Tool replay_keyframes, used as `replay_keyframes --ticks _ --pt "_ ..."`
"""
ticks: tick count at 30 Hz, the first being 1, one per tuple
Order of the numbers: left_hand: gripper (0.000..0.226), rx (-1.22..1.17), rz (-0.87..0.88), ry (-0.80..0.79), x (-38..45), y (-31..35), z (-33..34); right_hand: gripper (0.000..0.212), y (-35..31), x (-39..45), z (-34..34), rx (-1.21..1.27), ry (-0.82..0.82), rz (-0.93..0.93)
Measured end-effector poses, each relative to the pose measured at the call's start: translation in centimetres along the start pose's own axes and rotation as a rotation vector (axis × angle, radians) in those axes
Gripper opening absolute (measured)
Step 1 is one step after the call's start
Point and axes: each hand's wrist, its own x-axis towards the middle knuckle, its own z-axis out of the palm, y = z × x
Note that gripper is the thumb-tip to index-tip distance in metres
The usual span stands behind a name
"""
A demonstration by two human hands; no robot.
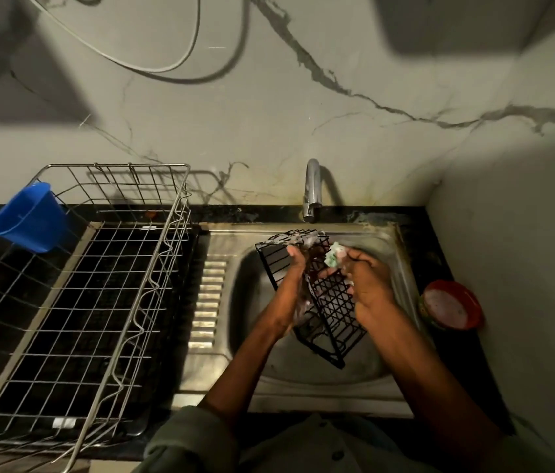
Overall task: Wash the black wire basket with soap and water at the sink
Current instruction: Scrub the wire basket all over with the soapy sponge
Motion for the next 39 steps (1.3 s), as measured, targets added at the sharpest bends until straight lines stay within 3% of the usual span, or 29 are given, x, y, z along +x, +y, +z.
replay_keyframes --ticks 5,8,11,13,17,20,22,25,29,34,39 --pt "0.077 -0.064 -0.007 0.08 0.6 -0.9 0.6 0.013 0.1 -0.2 0.3 0.058 0.039 0.065" --pt "0.08 -0.242 -0.03 0.094 1.0 -0.7 0.1 0.007 -0.6 -1.0 0.5 0.015 -0.016 -0.029" --pt "0.084 -0.413 -0.017 0.051 1.2 -0.5 -0.5 0.016 -1.1 -1.6 0.4 -0.118 -0.036 -0.192" --pt "0.083 -0.492 0.004 0.019 1.4 -0.4 -0.6 0.017 -1.5 -2.4 0.4 -0.346 -0.061 -0.366" --pt "0.104 -0.601 0.018 0.018 1.8 -0.3 -1.4 0.024 -1.4 -4.5 1.0 -0.735 -0.18 -0.659" --pt "0.094 -0.65 0.0 0.004 1.8 0.1 -2.1 0.029 -2.1 -4.5 0.6 -0.852 0.015 -0.813" --pt "0.081 -0.656 -0.01 0.022 2.0 0.3 -2.1 0.029 -2.2 -4.6 0.6 -0.842 0.016 -0.783" --pt "0.078 -0.654 0.009 0.014 2.1 0.4 -1.7 0.019 -1.1 -5.6 2.4 -0.883 -0.212 -0.859" --pt "0.085 -0.621 -0.015 -0.09 2.3 -0.1 -1.4 0.019 -2.2 -3.6 4.5 -0.693 -0.088 -0.783" --pt "0.089 -0.626 0.006 -0.052 2.7 -0.3 -2.5 0.024 -0.6 -4.7 3.4 -0.76 -0.257 -0.868" --pt "0.079 -0.681 -0.015 -0.026 2.8 -0.4 -2.7 0.032 -0.3 -4.5 1.9 -0.826 -0.272 -0.822"
